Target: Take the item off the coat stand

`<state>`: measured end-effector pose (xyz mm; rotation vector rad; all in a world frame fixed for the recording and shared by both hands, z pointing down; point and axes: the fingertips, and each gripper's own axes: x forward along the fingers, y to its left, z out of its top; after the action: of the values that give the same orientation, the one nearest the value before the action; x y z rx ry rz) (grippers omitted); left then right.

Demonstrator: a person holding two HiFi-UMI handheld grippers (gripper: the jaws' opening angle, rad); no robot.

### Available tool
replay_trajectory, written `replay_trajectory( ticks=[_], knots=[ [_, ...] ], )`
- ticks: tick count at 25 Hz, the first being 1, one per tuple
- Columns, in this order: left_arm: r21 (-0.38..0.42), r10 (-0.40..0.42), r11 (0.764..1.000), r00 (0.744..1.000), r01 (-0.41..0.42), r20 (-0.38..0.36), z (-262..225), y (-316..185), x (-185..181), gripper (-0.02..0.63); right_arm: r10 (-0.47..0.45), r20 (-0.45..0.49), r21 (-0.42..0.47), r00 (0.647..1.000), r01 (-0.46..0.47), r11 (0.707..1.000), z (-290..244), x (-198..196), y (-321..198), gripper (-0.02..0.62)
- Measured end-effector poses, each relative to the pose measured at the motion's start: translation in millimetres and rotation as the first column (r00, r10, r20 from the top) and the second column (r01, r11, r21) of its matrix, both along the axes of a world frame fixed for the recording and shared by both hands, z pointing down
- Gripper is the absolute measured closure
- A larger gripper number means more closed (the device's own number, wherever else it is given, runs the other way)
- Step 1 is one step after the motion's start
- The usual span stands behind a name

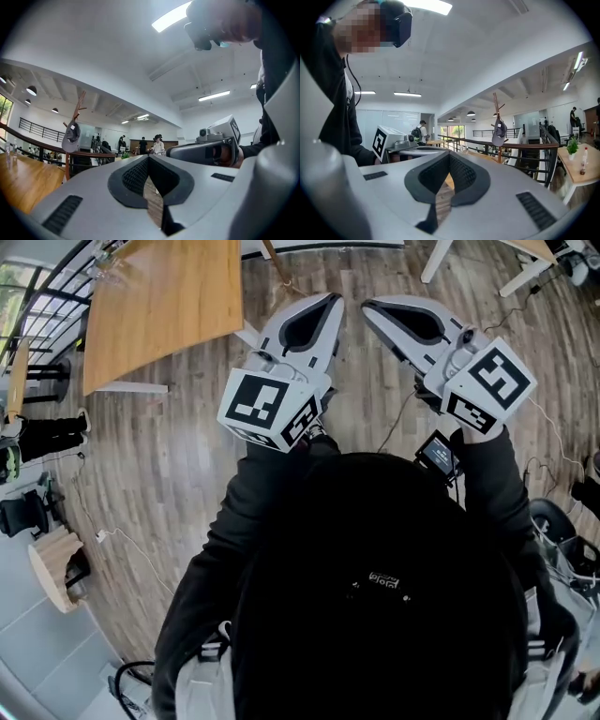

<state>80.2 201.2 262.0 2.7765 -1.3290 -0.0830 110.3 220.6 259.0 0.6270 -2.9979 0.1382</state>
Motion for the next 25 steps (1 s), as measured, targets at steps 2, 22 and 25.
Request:
replay_trajectory(
  ticks=[2,22,25],
  knots=[
    [0.011,0.013,1.000,1.000,-0.013,-0.001,-4,-15,-8,0.606,0.004,-0.017,0.007,1.000,-0.004,1.000,-3,-7,-17,0.581],
    [0.007,0.007,1.000,1.000,-0.007,0.002,3,-113,-153,0.606,0.015,-0.052,0.005,0.999,-0.015,1.000,-7,-139,-123,0.581],
    [0.014,0.008,1.000,1.000,-0.008,-0.002,4,-126,-155,0.606,0.010,-0.069,0.004,0.998,-0.009,1.000,-2,-143,-140,0.581]
  ],
)
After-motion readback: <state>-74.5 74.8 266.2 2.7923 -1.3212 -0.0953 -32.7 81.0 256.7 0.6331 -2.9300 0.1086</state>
